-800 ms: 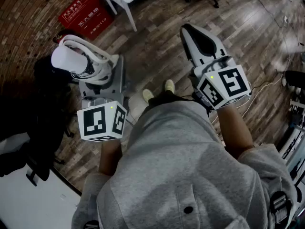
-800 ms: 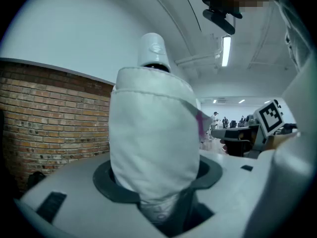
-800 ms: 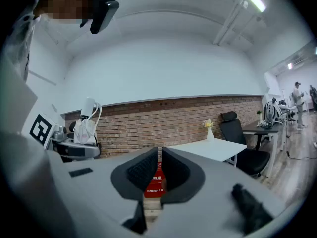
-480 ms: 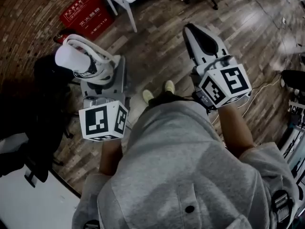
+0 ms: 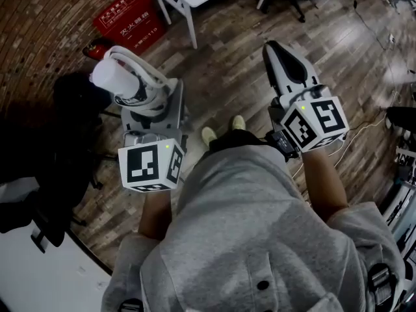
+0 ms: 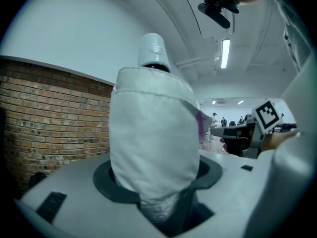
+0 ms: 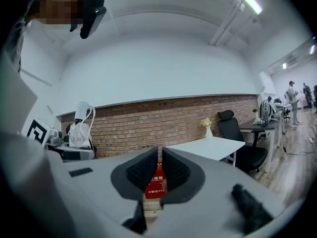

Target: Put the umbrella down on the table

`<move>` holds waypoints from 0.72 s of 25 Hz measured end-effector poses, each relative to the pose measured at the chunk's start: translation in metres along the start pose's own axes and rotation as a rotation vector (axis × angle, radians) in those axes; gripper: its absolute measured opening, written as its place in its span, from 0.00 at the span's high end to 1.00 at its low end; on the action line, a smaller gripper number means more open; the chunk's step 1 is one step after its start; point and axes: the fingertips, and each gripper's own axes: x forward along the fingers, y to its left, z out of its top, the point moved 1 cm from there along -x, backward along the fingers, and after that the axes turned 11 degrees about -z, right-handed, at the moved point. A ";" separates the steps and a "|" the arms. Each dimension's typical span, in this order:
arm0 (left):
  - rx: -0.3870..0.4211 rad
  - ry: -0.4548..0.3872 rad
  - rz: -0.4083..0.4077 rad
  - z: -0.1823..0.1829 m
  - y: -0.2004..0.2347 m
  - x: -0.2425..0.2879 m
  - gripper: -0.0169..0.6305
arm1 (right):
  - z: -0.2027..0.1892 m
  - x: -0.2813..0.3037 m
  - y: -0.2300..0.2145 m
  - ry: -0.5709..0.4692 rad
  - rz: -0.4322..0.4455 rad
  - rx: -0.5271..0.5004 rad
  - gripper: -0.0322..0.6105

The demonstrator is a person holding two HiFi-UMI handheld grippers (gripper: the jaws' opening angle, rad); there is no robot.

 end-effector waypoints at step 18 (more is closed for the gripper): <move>0.015 0.018 -0.020 0.002 0.000 0.017 0.55 | -0.015 0.011 0.001 0.036 0.001 -0.002 0.89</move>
